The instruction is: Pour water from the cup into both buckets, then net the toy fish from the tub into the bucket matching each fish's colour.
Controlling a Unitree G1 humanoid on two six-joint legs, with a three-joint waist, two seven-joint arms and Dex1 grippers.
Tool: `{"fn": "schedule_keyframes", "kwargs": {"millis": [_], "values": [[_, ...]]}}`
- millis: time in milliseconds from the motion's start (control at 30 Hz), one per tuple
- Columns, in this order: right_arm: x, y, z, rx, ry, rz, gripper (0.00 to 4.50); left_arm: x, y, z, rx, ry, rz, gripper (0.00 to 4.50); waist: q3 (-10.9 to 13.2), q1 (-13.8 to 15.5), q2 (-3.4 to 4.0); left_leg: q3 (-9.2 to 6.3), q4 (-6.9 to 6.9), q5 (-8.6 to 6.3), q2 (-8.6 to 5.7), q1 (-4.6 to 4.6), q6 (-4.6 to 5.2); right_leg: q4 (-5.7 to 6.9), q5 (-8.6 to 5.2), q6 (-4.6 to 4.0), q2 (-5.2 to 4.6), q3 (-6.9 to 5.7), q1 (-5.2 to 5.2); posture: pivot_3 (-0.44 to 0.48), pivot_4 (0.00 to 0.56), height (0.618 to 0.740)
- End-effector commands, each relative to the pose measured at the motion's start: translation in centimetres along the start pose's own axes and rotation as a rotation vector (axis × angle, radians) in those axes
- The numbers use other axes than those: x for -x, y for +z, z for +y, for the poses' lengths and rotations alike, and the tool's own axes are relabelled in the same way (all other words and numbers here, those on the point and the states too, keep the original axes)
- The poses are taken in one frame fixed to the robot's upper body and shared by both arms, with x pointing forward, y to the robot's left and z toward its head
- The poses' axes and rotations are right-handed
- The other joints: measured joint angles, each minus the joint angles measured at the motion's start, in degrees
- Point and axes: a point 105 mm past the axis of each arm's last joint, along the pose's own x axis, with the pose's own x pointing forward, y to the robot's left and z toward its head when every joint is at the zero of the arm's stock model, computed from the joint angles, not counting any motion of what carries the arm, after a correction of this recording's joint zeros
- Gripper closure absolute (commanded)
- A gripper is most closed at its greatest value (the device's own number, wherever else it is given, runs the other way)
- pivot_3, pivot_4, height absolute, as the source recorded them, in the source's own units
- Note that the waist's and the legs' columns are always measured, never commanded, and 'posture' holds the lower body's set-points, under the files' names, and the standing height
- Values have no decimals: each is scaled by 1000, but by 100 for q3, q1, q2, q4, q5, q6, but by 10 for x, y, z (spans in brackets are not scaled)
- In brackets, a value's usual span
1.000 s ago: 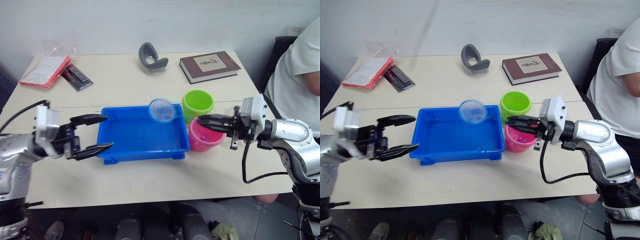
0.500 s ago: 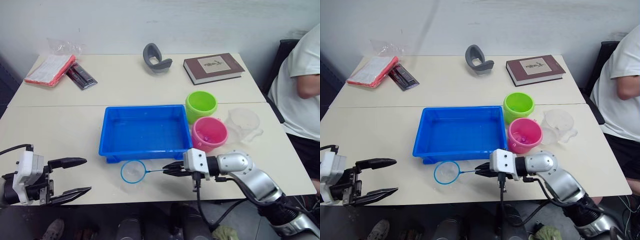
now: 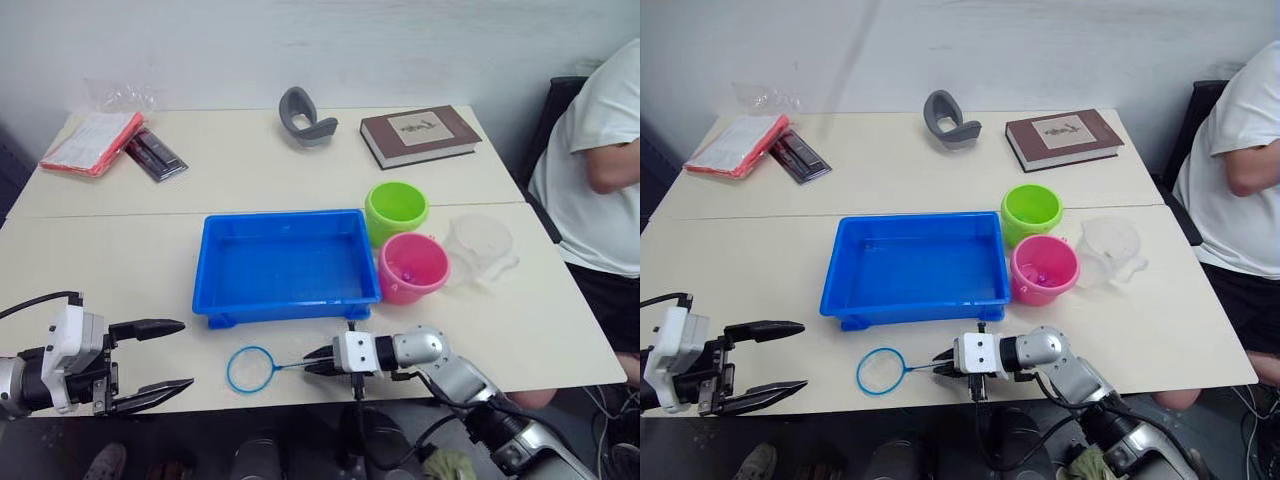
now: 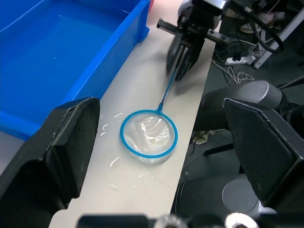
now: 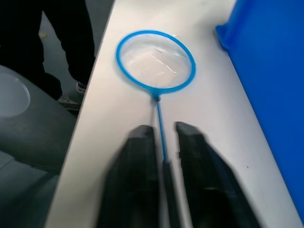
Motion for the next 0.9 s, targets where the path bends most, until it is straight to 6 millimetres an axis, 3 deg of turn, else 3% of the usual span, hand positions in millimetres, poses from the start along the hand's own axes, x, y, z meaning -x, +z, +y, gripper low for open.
{"fn": "schedule_keyframes", "kwargs": {"millis": [33,167,200,367,467,533,667,767,900], "values": [[9,6,2,-16,22,-41,2057,0,1,-5,25,-31,24,0,1,6,2,0,0,0,1,0,-1,0,-1,-1,0,-1,0,0,150,740],[35,10,3,-2,-2,-57,121,2,-1,-5,13,-2,54,0,2,19,3,-2,0,-4,0,0,3,-3,-1,-2,-2,-1,2,0,150,740],[46,13,3,-1,-6,-58,43,4,-1,-4,3,22,52,0,2,24,3,-2,1,-5,-1,-2,5,-3,-1,-1,-4,-1,2,0,150,740],[100,26,11,35,-22,-38,43,19,-17,6,6,185,107,0,4,42,7,-5,4,-19,0,2,10,-8,-1,-1,-4,-4,7,0,150,740],[169,65,-16,-72,-304,-131,43,33,-14,17,-127,276,120,0,8,61,12,-3,3,-23,1,7,9,-10,-1,-1,-1,-3,11,0,150,740],[197,74,-18,-27,-395,-57,43,41,-9,28,-164,354,111,0,8,91,14,-3,5,-26,2,6,12,-9,-1,-1,-4,-2,11,0,150,740],[248,57,-11,48,-445,155,43,52,-28,45,-168,471,206,0,-4,178,-7,0,-6,-54,13,44,32,-15,-8,-10,9,-1,39,0,150,740],[282,49,-24,40,-532,237,43,52,-30,51,-192,479,197,0,0,178,-2,31,-17,-55,7,55,46,-17,-6,-3,9,21,36,0,150,740],[291,47,-29,78,-540,260,43,52,-27,56,-204,471,173,0,0,165,-2,47,-21,-56,9,64,49,-16,-2,2,8,26,32,0,150,740]]}}
